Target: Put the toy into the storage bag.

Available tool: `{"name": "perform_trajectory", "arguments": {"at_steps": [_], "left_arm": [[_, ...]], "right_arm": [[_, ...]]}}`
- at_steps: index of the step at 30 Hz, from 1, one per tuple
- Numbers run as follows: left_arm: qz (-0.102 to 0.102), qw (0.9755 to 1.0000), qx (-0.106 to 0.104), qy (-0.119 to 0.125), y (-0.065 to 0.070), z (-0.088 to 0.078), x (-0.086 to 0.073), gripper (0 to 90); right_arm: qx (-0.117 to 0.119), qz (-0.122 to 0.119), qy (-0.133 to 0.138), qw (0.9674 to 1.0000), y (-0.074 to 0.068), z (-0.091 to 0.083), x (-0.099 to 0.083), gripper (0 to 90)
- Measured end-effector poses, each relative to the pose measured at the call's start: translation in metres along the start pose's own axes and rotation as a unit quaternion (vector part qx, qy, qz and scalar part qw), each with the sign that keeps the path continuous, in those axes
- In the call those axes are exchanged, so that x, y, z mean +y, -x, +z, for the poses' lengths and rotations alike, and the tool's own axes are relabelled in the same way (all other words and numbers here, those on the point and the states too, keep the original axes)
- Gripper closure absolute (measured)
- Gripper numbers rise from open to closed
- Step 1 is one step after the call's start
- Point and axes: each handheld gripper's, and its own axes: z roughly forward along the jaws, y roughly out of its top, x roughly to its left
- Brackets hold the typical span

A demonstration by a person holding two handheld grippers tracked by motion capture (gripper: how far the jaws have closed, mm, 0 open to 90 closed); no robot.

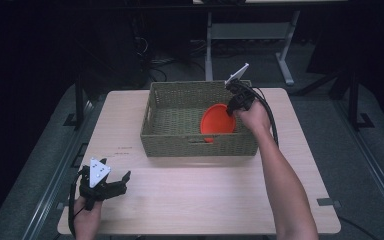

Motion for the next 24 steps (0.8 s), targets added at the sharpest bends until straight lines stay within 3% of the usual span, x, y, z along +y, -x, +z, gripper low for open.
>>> {"name": "perform_trajectory", "arguments": {"at_steps": [17, 21, 24], "left_arm": [[-0.002, 1.0, 0.001, -0.001, -0.0008, -0.0007, -0.0003, 12.8], [-0.003, 1.0, 0.002, -0.001, -0.001, -0.0008, -0.0003, 12.8], [-0.005, 1.0, 0.002, 0.001, -0.0011, 0.0, -0.0004, 12.9]], "right_arm": [[-0.006, 0.0, -0.012, 0.9999, -0.0005, 0.0043, 0.0008, 63.0], [-0.02, 0.001, -0.012, 0.9997, 0.0007, 0.0029, 0.0003, 60.9], [-0.01, 0.006, -0.004, 0.9999, 0.0033, -0.0007, -0.0007, 58.3]]}}
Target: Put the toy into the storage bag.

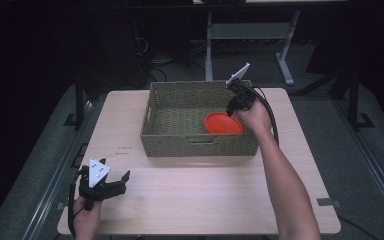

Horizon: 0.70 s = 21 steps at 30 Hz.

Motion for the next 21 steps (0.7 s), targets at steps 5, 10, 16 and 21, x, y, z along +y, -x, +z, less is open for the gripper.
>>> {"name": "perform_trajectory", "arguments": {"at_steps": [5, 10, 16, 21], "left_arm": [[0.0, 1.0, 0.001, -0.002, 0.0, 0.0004, 0.0007, 12.9], [0.001, 1.0, 0.003, -0.005, -0.0013, 0.0013, 0.0006, 12.9], [0.002, 1.0, 0.003, -0.006, -0.0017, 0.0012, 0.0003, 12.8], [0.003, 1.0, 0.003, -0.005, -0.0019, 0.0009, 0.0002, 12.9]], "right_arm": [[0.011, -0.001, 0.014, 0.9998, 0.0002, -0.0052, -0.0021, 56.5], [0.029, -0.009, 0.017, 0.9994, -0.0009, -0.0074, -0.0023, 53.2], [0.046, -0.013, 0.02, 0.9986, -0.0009, -0.0082, -0.0053, 49.5], [0.055, -0.012, 0.02, 0.9982, -0.0011, -0.0048, -0.0092, 47.3]]}}
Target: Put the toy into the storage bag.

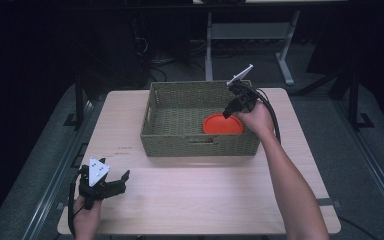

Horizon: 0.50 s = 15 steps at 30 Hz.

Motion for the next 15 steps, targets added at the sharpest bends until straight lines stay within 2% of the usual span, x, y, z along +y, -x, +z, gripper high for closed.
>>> {"name": "perform_trajectory", "arguments": {"at_steps": [10, 15], "left_arm": [[-0.001, 1.0, 0.001, 0.0, -0.0003, -0.0002, 0.0, 12.9], [0.001, 1.0, 0.0, 0.003, 0.0004, -0.0011, 0.0, 12.8]], "right_arm": [[0.011, 0.002, -0.001, 0.9999, 0.0014, 0.0015, -0.0047, 44.6], [0.025, 0.006, 0.012, 0.9996, -0.0003, -0.0034, -0.0073, 41.3]]}}
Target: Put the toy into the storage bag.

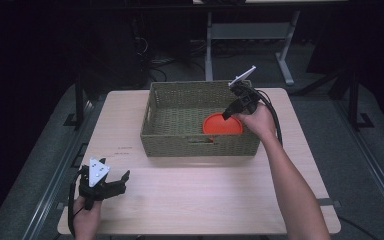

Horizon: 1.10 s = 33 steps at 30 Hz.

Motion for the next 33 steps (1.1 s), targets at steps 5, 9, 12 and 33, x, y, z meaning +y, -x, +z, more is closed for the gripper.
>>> {"name": "perform_trajectory", "arguments": {"at_steps": [5, 9, 12, 33], "left_arm": [[-0.002, 1.0, -0.001, 0.0, 0.001, 0.0, 0.0, 12.8], [-0.003, 1.0, -0.001, 0.002, 0.001, 0.0, 0.0, 12.8], [-0.004, 1.0, 0.0, 0.001, 0.0, 0.0, 0.0, 12.8], [-0.004, 1.0, -0.001, 0.003, 0.0, 0.001, 0.0, 12.8]], "right_arm": [[0.009, -0.001, 0.009, 0.9999, -0.001, -0.005, -0.004, 38.7], [0.02, 0.003, 0.021, 0.9996, 0.0, -0.009, -0.007, 36.4], [0.024, 0.003, 0.024, 0.9994, 0.002, -0.01, -0.009, 36.1], [0.057, -0.001, 0.048, 0.9972, 0.005, -0.029, -0.028, 34.7]]}}
